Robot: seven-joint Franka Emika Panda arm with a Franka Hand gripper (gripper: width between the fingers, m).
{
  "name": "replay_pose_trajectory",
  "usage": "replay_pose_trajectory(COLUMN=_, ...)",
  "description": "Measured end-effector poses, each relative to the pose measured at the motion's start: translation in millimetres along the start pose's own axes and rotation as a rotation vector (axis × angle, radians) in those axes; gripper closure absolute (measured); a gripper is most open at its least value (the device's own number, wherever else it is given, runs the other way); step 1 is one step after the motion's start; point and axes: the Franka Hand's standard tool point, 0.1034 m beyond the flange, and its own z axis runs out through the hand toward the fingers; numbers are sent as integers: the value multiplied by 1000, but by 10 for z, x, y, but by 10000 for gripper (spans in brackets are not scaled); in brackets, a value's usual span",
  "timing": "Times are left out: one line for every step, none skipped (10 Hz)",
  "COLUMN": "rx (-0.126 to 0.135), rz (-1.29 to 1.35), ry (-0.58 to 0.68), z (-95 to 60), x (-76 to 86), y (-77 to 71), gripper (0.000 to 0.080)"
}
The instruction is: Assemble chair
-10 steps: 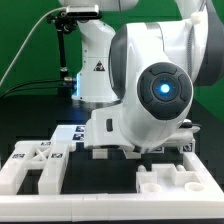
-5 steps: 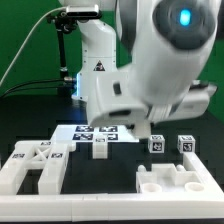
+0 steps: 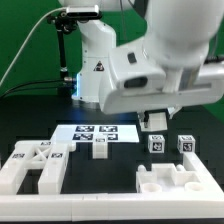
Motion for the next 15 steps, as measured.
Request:
replay_pose_trajectory(rx=3, rz=-11, ry=56, z=-146, x=84, y=-61, gripper=514)
replay_pose_trajectory(rx=26, rz=-19, ry=176, z=-445, x=247, y=-94, gripper=514)
replay_pose_trajectory(rx=10, rz=-43, ry=303, z=-701, x=352, y=-123, gripper=514)
replay_pose_trajectory(rx=12, rz=-30, ry=344, z=-789, x=358, y=-177, gripper=514)
replay_pose_trajectory(rx=26, rz=15, ry=437, z=-757, x=400, y=-166, gripper=514)
replay_pose_trajectory(rx=14, rz=7, ry=542, z=-762, x=413, y=-137, gripper=514)
replay_pose_trajectory(rx=0, rz=1, ry=634, z=-769, x=443, y=-143, gripper=514)
replay_pose_trajectory(rx=0, rz=1, ry=634, z=-769, x=443, y=-143, gripper=514)
replay_pose_trajectory(rx=0, rz=1, ry=634, z=-769, x=443, y=-143, gripper=514)
replay_pose_trajectory(rx=0, rz=1, ry=634, z=-769, x=443, y=-143, gripper=514)
replay_pose_trajectory(rx=0, rz=1, ry=634, z=-769, x=443, y=-143, gripper=514)
replay_pose_trajectory(rx=0, rz=1, ry=634, z=-769, x=443, y=-143, gripper=514)
replay_pose_trajectory(rx=0, rz=1, ry=634, z=-769, x=443, y=-143, gripper=514)
replay_pose_trajectory(rx=0, rz=1, ry=634, z=-769, x=443, y=-143, gripper=514)
replay_pose_trajectory(rx=0, rz=1, ry=634, z=-769, x=443, y=-143, gripper=514)
